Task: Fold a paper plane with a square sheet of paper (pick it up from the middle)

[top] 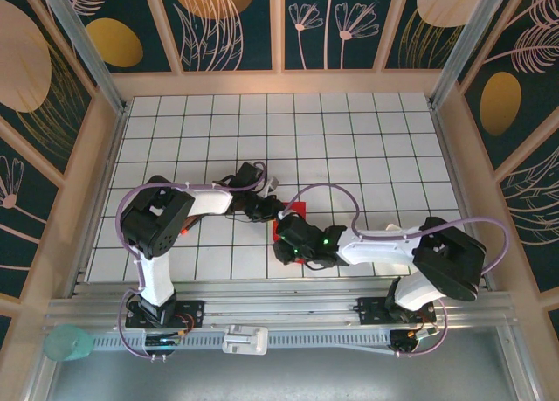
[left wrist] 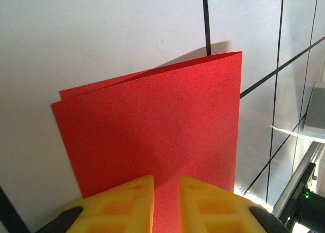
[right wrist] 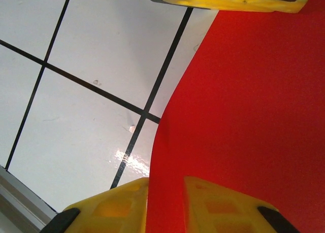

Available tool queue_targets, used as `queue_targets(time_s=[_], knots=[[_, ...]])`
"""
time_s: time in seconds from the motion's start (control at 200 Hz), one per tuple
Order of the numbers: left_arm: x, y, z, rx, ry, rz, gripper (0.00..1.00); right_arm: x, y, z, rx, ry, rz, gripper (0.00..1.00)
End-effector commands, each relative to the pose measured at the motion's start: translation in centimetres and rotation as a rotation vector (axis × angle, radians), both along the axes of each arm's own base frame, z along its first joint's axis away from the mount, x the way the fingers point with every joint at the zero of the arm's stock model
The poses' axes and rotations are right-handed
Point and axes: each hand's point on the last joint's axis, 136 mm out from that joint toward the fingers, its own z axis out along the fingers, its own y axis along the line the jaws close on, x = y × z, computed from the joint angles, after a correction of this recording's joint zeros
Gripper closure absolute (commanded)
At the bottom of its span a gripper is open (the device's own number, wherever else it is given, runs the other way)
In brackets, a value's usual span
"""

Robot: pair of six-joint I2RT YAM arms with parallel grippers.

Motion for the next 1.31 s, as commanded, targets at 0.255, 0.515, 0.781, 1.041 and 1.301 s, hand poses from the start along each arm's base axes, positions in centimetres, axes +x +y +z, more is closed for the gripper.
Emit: queue_targets(time_s=[0.255, 0.515, 0.781, 1.041, 1.301], knots=[[-0.6, 1.0, -2.5, 0.075, 0.029, -0.004, 0.79, 0.6, -0.3, 0.8, 0.077, -0.007, -0.009, 0.89], [-0.6, 1.1, -2.6, 0.082, 0.027, -0.007, 0.79, 1.7, -1.4, 1.0, 0.179, 0.07, -0.026, 0.93], [-0.6, 1.1, -2.6, 0.084, 0.026, -0.005, 0.79, 3.1, -3.1, 0.4, 0.187, 0.107, -0.071, 0.93], [-0.6, 1.2, -2.7, 0.084, 0.027, -0.005, 0.79, 4.4, -3.8, 0.1, 0.195, 0.131, -0.103, 0.93], [-0.6, 1.2, -2.6, 0.085, 0.027, -0.004, 0.79, 4.5, -4.0, -0.7, 0.175, 0.165, -0.088, 0.92]])
